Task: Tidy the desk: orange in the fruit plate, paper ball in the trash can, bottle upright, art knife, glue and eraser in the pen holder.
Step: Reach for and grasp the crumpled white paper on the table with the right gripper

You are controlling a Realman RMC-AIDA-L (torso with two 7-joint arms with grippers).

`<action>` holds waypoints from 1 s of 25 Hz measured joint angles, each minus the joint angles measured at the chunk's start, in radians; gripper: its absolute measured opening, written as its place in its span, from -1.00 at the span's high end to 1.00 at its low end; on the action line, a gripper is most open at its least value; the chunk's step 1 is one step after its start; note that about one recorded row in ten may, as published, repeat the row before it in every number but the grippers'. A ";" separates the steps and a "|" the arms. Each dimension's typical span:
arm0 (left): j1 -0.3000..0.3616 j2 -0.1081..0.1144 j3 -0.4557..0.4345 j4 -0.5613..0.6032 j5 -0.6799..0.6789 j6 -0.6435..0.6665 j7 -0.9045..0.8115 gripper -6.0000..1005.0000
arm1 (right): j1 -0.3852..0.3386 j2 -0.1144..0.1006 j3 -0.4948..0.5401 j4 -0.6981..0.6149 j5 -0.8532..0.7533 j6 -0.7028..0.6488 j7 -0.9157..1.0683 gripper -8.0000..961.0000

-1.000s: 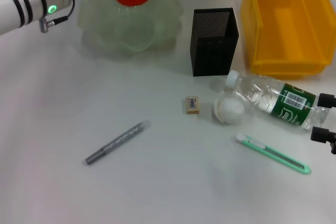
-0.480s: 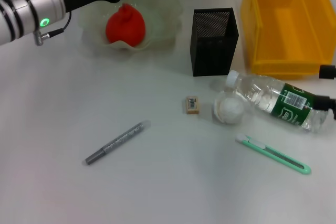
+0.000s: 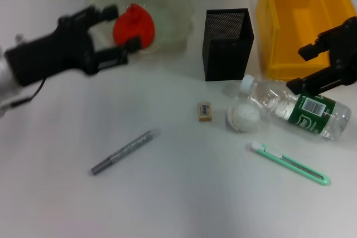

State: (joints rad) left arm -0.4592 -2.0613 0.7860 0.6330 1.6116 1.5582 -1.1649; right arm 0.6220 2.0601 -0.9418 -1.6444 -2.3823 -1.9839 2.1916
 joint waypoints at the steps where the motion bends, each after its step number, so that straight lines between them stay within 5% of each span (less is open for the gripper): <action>1: 0.000 0.000 0.000 0.000 0.000 0.000 0.000 -0.71 | 0.031 -0.001 -0.046 0.007 -0.054 0.000 0.028 -0.59; 4: 0.088 0.000 -0.002 0.003 -0.013 0.091 0.011 -0.71 | 0.119 0.011 -0.165 0.069 -0.209 0.009 0.079 -0.59; 9: 0.132 0.001 -0.003 0.007 -0.013 0.138 0.011 -0.71 | 0.217 0.020 -0.302 0.268 -0.305 0.095 0.152 -0.59; 25: 0.157 -0.004 -0.001 -0.019 -0.012 0.173 0.036 -0.71 | 0.218 0.026 -0.572 0.515 -0.244 0.420 0.207 -0.59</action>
State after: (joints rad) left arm -0.3023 -2.0651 0.7853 0.6137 1.6000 1.7313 -1.1288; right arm 0.8398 2.0862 -1.5136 -1.1294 -2.6266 -1.5634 2.3989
